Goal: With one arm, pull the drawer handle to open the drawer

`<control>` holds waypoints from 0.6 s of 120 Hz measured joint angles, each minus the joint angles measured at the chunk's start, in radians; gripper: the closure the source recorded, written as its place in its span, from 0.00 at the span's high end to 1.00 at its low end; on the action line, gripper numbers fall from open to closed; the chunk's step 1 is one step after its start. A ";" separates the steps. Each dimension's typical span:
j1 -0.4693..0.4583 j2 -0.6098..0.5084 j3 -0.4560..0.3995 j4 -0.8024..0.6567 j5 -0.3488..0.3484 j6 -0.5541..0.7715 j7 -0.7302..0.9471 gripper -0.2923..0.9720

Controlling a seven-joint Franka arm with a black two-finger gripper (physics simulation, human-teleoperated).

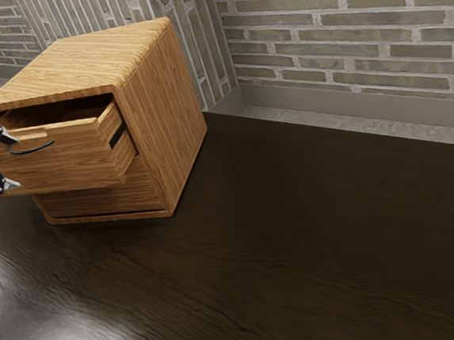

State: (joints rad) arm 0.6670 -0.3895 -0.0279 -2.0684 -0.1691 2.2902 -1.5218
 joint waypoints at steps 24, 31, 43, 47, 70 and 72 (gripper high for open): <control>0.002 0.039 0.003 0.030 0.005 0.001 -0.001 0.74; 0.002 0.042 0.003 0.025 0.005 0.002 -0.002 0.74; 0.002 0.043 0.003 0.014 0.005 0.003 -0.002 0.74; 0.001 0.042 0.003 0.010 0.004 0.004 -0.002 0.74; -0.004 0.013 0.003 -0.032 0.003 0.007 -0.004 0.74; -0.004 0.010 0.003 -0.036 0.003 0.007 -0.004 0.74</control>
State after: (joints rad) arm 0.6626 -0.3798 -0.0245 -2.1045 -0.1661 2.2972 -1.5254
